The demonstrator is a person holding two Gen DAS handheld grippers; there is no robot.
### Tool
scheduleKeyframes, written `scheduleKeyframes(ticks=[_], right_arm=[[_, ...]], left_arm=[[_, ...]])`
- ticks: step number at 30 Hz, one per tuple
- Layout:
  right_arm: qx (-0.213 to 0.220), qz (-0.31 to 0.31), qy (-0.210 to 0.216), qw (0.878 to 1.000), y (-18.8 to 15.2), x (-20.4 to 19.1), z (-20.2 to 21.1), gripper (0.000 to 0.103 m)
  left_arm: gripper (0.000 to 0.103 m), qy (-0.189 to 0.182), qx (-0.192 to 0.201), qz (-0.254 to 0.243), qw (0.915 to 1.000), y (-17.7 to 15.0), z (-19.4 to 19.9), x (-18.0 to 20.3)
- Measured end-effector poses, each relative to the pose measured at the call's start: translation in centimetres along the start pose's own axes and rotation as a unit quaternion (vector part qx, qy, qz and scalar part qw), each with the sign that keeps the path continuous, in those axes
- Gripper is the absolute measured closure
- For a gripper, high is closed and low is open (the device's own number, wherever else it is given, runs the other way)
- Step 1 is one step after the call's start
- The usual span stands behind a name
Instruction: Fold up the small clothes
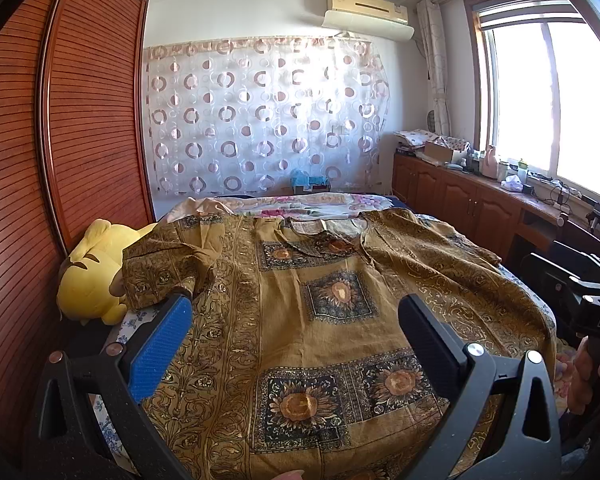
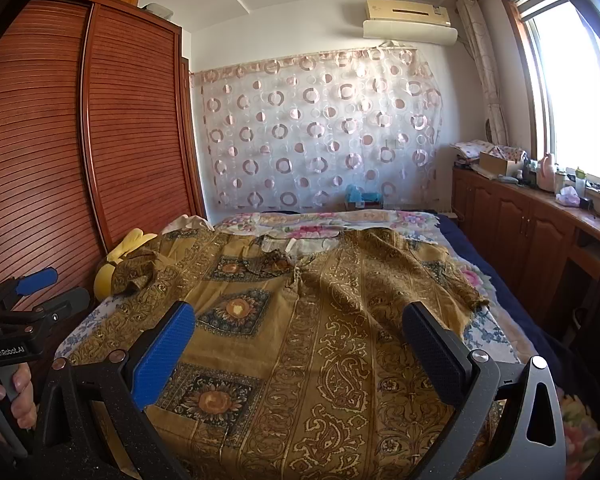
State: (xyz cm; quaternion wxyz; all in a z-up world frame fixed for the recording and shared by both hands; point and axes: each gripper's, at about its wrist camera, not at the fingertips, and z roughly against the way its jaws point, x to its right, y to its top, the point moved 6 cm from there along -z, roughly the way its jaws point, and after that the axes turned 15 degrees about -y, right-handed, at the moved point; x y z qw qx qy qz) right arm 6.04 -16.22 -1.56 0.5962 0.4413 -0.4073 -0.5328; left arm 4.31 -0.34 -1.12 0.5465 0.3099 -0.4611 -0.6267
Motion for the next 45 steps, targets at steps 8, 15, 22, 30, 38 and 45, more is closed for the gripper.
scheduleKeyframes(ticks=[8,15,22,30,38,45], right_arm=[[-0.002,0.000,0.000,1.000,0.0,0.0,0.0,0.000],[-0.002,0.000,0.000,1.000,0.0,0.0,-0.1,0.000],[-0.002,0.001,0.000,1.000,0.0,0.0,-0.1,0.000],[-0.002,0.001,0.000,1.000,0.0,0.0,-0.1,0.000],[-0.002,0.001,0.001,1.000,0.0,0.0,-0.1,0.000],[-0.009,0.000,0.008,1.000,-0.2,-0.3,-0.7,0.000]], left_arm=[[0.000,0.000,-0.001,0.000,1.0000,0.0,0.0,0.1],[0.000,-0.001,0.000,-0.001,1.0000,-0.1,0.0,0.2],[0.000,-0.001,0.000,-0.001,1.0000,-0.1,0.0,0.2],[0.000,-0.001,0.000,-0.001,1.0000,-0.1,-0.1,0.2],[0.000,-0.001,-0.001,-0.002,1.0000,-0.2,-0.2,0.2],[0.000,0.000,-0.019,0.005,0.9998,-1.1,-1.3,-1.1]])
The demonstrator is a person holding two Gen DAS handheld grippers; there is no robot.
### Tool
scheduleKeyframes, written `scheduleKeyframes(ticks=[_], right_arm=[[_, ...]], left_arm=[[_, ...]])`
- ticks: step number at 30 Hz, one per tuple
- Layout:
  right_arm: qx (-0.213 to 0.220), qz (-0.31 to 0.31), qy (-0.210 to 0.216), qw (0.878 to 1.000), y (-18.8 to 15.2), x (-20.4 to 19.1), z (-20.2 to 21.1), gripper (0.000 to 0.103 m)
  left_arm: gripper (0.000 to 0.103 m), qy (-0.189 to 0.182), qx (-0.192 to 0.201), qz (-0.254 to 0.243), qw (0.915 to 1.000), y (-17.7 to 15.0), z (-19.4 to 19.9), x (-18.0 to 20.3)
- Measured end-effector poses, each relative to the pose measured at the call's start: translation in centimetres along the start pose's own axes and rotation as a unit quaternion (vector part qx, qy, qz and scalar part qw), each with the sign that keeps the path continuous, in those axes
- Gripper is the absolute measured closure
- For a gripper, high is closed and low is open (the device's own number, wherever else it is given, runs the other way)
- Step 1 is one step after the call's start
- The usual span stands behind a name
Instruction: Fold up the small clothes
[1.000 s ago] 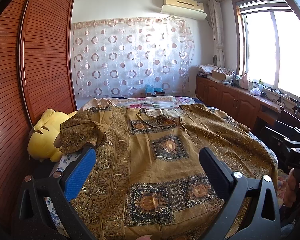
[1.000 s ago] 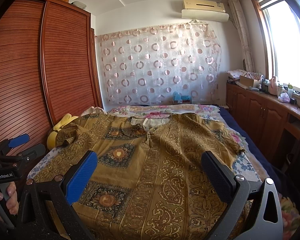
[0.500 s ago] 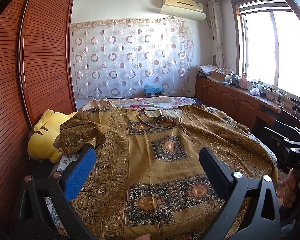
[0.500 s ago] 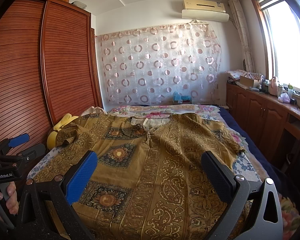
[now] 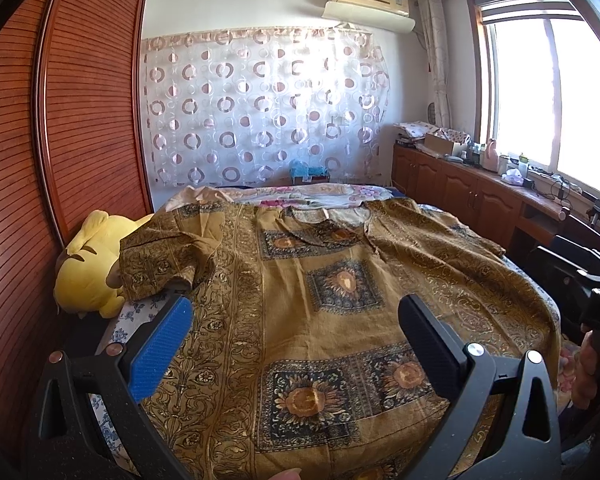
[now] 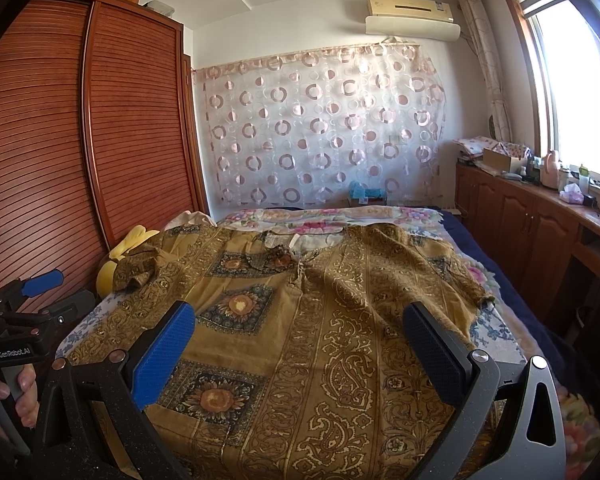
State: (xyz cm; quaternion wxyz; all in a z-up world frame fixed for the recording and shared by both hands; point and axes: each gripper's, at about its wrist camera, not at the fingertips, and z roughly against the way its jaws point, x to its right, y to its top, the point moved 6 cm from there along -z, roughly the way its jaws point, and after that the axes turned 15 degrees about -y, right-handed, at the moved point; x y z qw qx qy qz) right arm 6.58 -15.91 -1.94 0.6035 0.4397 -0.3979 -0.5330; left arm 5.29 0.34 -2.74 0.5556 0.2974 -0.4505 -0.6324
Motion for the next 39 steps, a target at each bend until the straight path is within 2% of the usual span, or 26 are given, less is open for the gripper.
scheduleKeyframes(ticks=[9,24,31,39], right_arm=[[-0.022,-0.007,0.020,1.000,-0.2,0.2,-1.6,0.000],[-0.031,0.043,0.028,0.998,-0.6,-2.2,-5.3,0.000],[-0.046,0.058,0.051,0.996,-0.7,-3.1,-7.2,0.000],[-0.044,0.075,0.077,0.993,0.6,-3.6,-8.9,0.000]], left_arm=[[0.000,0.022,-0.020,0.018,0.9994,-1.4,-1.4,-3.6],[0.000,0.075,-0.058,0.034,0.9949,-3.0,-3.0,-11.2],[0.000,0.083,-0.072,0.035,0.9933,-2.7,-3.8,-15.0],[0.000,0.068,-0.095,0.058,0.9914,-1.6,-5.7,-19.3]])
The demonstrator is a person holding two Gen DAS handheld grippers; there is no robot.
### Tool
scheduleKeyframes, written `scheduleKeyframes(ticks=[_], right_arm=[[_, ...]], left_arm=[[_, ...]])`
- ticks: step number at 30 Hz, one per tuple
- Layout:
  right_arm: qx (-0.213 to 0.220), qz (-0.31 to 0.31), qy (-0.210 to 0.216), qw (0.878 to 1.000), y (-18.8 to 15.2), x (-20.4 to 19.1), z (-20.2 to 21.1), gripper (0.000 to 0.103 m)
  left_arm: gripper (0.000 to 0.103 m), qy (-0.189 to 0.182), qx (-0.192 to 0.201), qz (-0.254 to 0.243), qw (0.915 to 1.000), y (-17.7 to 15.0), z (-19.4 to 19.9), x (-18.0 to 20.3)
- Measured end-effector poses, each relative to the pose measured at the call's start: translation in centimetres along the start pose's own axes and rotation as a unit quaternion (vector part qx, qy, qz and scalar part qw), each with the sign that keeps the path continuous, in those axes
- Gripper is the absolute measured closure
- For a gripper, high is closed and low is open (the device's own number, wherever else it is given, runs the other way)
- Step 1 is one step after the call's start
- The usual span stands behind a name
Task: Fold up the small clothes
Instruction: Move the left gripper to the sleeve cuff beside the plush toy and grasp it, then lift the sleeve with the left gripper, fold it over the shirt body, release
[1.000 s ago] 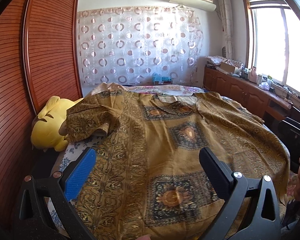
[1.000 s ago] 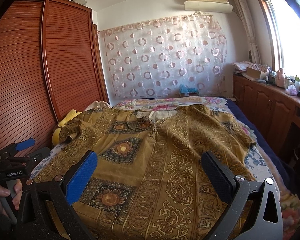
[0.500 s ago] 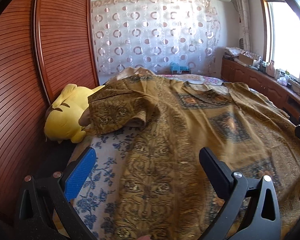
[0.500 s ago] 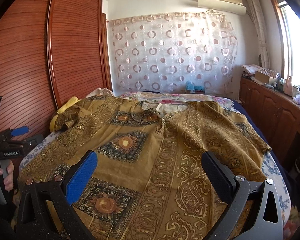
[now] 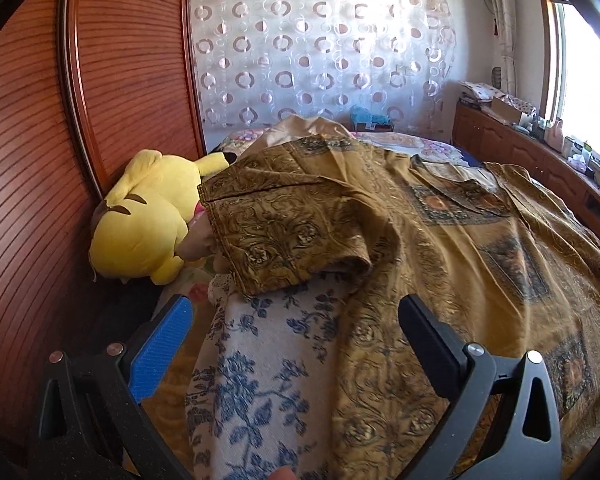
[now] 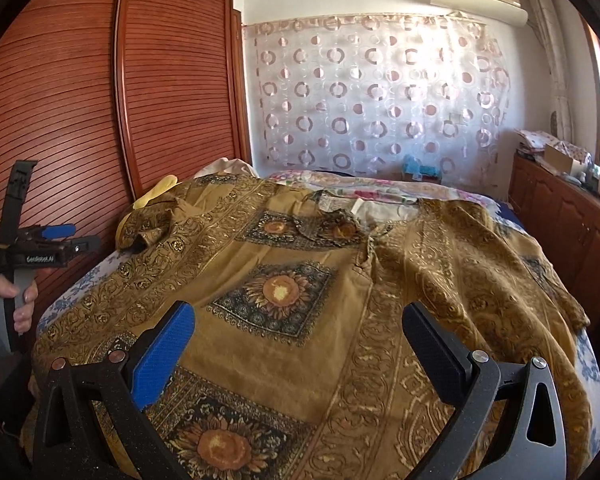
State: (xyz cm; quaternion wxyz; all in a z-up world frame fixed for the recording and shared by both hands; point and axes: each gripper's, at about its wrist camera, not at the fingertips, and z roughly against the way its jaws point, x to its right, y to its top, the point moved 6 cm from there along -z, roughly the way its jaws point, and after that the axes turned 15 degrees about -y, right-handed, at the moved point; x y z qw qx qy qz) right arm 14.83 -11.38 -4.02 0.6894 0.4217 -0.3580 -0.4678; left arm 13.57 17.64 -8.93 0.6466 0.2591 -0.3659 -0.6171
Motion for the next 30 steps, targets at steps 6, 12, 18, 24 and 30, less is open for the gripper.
scheduleKeyframes(ticks=[6,12,18,24,30], right_arm=[[-0.020,0.013,0.014,1.000,0.2,-0.3,-1.8,0.000],[-0.029,0.032,0.015,0.999,0.7,-0.8,-2.6,0.000],[-0.056,0.053,0.017,0.997,0.0,-1.6,-3.8,0.000],[-0.063,0.055,0.020,0.996,0.3,-1.2,-3.8,0.000],[-0.066,0.041,0.019,0.997,0.5,-1.2,-4.3,0.000]], left_arm=[[0.010,-0.023,-0.027,0.027,0.9990,0.9,-2.2,-2.5],[0.040,-0.030,-0.073,0.063,0.9949,0.5,-5.2,-4.9],[0.040,-0.051,-0.101,0.087,0.9897,0.0,-7.3,-5.9],[0.064,-0.056,-0.093,0.095,0.9895,0.0,-7.4,-6.1],[0.097,-0.041,-0.068,0.069,0.9944,0.8,-5.5,-6.4]])
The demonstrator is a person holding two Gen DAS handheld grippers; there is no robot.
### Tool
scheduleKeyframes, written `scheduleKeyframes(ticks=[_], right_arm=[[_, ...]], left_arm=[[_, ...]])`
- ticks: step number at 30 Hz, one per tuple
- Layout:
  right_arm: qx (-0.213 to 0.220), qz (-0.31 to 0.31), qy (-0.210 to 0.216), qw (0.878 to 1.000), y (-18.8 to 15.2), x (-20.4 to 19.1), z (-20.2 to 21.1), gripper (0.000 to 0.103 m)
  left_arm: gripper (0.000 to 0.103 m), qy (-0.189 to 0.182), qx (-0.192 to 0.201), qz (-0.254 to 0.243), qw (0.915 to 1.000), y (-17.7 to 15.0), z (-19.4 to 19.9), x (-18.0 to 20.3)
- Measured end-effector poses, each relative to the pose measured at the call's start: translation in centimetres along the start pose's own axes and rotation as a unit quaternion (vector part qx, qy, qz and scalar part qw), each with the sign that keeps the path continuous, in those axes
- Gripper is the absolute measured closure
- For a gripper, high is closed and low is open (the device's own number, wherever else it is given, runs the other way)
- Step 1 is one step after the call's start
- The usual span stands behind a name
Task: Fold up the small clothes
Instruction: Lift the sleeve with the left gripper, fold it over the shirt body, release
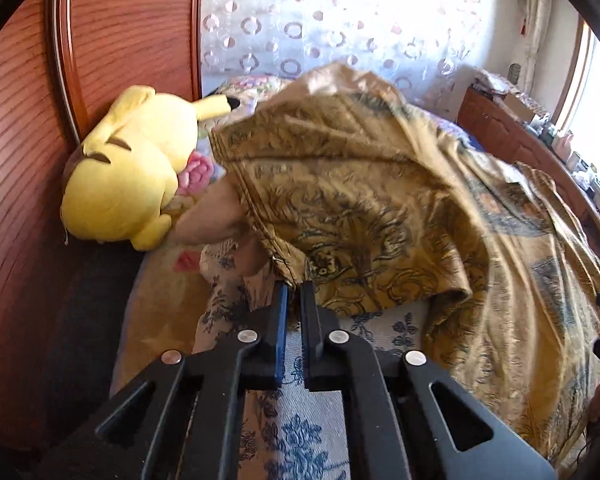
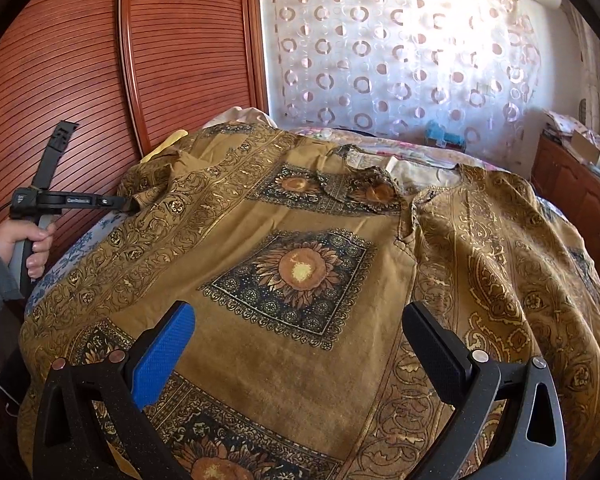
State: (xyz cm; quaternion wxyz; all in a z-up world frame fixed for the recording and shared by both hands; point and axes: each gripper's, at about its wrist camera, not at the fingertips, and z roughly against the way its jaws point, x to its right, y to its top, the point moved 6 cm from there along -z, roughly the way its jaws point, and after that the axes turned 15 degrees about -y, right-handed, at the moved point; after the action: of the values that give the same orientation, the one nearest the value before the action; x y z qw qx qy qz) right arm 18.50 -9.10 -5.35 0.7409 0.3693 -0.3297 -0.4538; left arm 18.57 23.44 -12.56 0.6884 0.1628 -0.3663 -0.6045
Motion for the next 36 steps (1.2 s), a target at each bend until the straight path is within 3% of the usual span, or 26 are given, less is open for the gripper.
scheduleKeyframes(ticks=[7,11,18,22,24,26,28,30,31,36], right_arm=[[0.002,-0.003,-0.004,1.000,0.1,-0.3,-0.3,0.000],[0.002,-0.008,-0.002,1.000,0.1,-0.2,-0.2,0.000],[0.006,-0.022,-0.003,1.000,0.1,0.3,0.1,0.000],[0.008,-0.027,-0.003,1.000,0.0,0.7,0.3,0.000],[0.009,-0.028,-0.002,1.000,-0.1,0.7,0.3,0.000],[0.010,-0.030,-0.003,1.000,-0.2,0.8,0.4,0.000],[0.009,-0.031,-0.002,0.999,-0.2,0.8,0.4,0.000],[0.008,-0.033,-0.001,0.999,-0.2,0.9,0.4,0.000],[0.007,-0.034,-0.001,0.999,-0.2,1.0,0.4,0.000],[0.005,-0.034,0.000,0.999,-0.2,1.1,0.3,0.000]], left_arm=[[0.099,-0.021,0.030,-0.055,0.9978,2.5,2.6,4.0],[0.100,-0.057,0.035,-0.087,0.9940,4.4,2.3,8.1],[0.100,-0.128,0.000,-0.170,0.9772,5.7,-0.2,18.9],[0.099,-0.130,-0.013,-0.196,0.9719,4.5,0.3,21.0],[0.091,-0.122,-0.018,-0.203,0.9714,3.8,0.7,20.5],[0.067,-0.104,-0.015,-0.209,0.9722,3.4,1.0,19.7],[0.060,-0.098,-0.015,-0.206,0.9735,3.2,1.2,18.5],[0.043,-0.090,-0.024,-0.194,0.9766,2.9,0.7,17.3],[0.030,-0.083,-0.026,-0.188,0.9784,2.6,0.5,16.6],[0.023,-0.078,-0.049,-0.166,0.9819,0.6,-1.6,14.3]])
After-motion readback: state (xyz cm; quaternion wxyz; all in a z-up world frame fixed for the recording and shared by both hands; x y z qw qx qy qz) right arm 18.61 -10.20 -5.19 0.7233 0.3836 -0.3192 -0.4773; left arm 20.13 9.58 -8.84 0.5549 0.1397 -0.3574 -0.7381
